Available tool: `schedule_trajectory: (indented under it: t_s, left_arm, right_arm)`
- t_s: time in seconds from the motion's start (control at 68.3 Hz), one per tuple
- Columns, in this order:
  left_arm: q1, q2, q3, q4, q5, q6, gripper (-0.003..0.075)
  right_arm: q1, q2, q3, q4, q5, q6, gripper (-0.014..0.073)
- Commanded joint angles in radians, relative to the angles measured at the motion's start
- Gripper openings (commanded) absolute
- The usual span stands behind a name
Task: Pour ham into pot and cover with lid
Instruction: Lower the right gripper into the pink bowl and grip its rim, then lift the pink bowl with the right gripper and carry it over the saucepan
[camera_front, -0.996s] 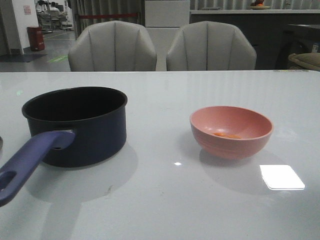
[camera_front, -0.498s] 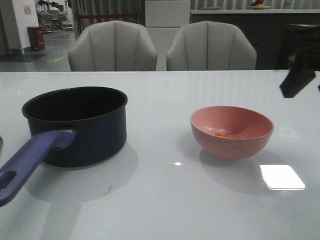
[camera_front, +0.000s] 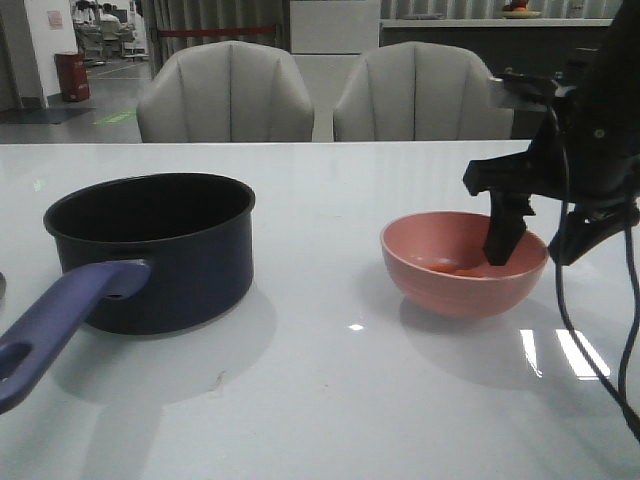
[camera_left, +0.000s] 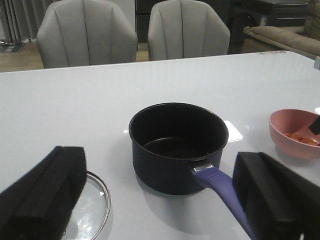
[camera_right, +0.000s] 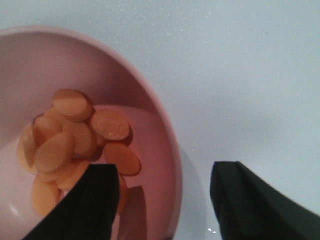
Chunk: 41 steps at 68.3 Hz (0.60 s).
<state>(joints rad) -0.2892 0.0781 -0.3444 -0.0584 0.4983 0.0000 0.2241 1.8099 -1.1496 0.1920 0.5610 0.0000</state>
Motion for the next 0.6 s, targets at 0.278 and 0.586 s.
schedule_trajectory:
  t_s: [0.278,0.586]
  left_arm:
    - [-0.008,0.012,-0.027,-0.005,-0.084,0.000,0.0638]
    - [-0.008,0.012,-0.027,-0.005,-0.084,0.000,0.0638]
  right_arm:
    - [-0.002,-0.006,-0.139,0.018,0.106,-0.011,0.0118]
    - [0.001,-0.037,-0.275,0.062,0.173,0.006,0.0146]
